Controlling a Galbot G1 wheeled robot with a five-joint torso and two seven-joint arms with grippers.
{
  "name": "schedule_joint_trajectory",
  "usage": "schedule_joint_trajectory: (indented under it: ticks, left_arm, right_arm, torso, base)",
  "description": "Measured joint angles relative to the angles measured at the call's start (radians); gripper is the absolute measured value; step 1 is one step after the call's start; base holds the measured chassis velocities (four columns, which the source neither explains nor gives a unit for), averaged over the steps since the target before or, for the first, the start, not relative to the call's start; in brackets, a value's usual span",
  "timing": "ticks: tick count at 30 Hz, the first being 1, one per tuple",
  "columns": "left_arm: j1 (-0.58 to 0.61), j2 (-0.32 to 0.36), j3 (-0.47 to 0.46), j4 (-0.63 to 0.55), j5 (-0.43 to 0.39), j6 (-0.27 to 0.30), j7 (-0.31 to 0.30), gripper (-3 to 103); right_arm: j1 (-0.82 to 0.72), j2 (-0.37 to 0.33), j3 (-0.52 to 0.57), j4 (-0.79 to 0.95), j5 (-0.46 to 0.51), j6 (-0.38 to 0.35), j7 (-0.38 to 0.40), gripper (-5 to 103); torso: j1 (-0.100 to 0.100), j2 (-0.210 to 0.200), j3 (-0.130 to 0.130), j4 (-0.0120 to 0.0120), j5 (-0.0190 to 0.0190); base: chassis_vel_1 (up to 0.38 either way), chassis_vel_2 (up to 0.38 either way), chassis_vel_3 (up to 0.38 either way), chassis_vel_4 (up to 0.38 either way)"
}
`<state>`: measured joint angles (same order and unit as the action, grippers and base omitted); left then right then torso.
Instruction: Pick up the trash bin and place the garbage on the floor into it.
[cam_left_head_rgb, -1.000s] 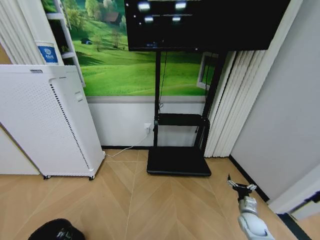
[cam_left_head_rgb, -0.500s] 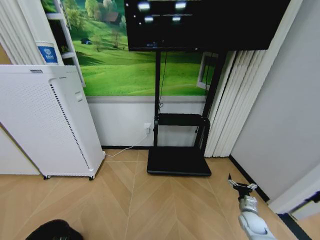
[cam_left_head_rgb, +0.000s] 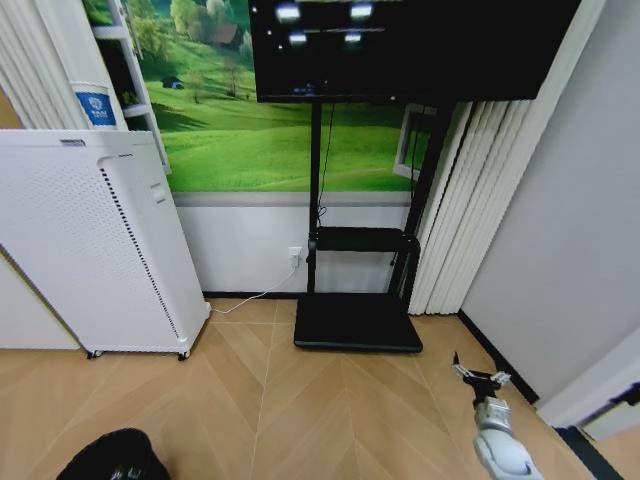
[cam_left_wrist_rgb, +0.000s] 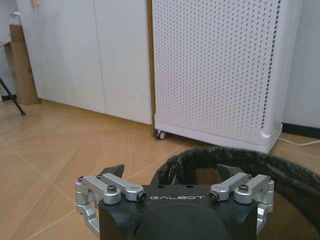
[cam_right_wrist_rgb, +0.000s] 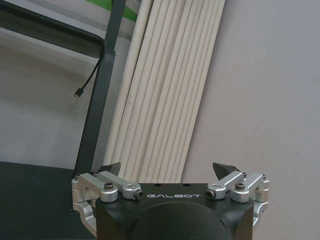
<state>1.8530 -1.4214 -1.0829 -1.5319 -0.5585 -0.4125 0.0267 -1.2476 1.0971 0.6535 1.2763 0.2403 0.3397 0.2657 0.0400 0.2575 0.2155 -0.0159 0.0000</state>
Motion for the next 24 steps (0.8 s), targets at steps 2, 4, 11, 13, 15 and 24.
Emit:
schedule_joint_trajectory:
  ticks: [2, 4, 11, 13, 15, 24]
  left_arm:
    - [0.009, -0.003, -0.008, -0.026, -0.003, -0.003, 0.01, 100]
    - [0.023, -0.008, -0.016, -0.067, -0.008, -0.003, 0.024, 100]
    - [0.083, -0.017, -0.045, -0.324, 0.023, 0.051, 0.11, 100]
    - [0.102, -0.002, -0.045, -0.451, 0.069, 0.106, 0.092, 100]
    - [0.109, 0.02, -0.032, -0.535, 0.101, 0.167, 0.056, 100]
    - [0.069, 0.235, 0.156, -0.755, 0.161, 0.348, -0.055, 100]
  right_arm:
    - [0.0, 0.0, 0.0, -0.001, 0.0, 0.001, 0.0, 100]
    - [0.0, -0.001, 0.001, -0.001, 0.003, 0.001, 0.0, 100]
    - [-0.017, -0.019, 0.025, 0.032, 0.02, 0.032, -0.026, 100]
    - [-0.072, -0.05, 0.04, 0.104, 0.073, 0.029, -0.056, 100]
    - [-0.119, -0.074, 0.06, 0.176, 0.126, 0.022, -0.08, 100]
    - [-0.344, -0.101, 0.126, 0.585, 0.19, -0.101, -0.11, 100]
  torso:
    - [0.0, 0.0, 0.0, 0.0, 0.0]
    - [0.0, 0.0, 0.0, 0.0001, 0.0]
    - [0.0, 0.0, 0.0, 0.0001, 0.0005]
    - [0.0, 0.0, 0.0, -0.0001, 0.0003]
    - [0.0, 0.0, 0.0, 0.0, 0.0003]
    - [0.0, 0.0, 0.0, -0.0011, -0.0005]
  base:
    - [0.0, 0.0, 0.0, 0.0]
    - [0.0, 0.0, 0.0, 0.0]
    - [0.0, 0.0, 0.0, 0.0]
    - [0.0, 0.0, 0.0, 0.0]
    - [0.0, 0.0, 0.0, 0.0]
    - [0.0, 0.0, 0.0, 0.0]
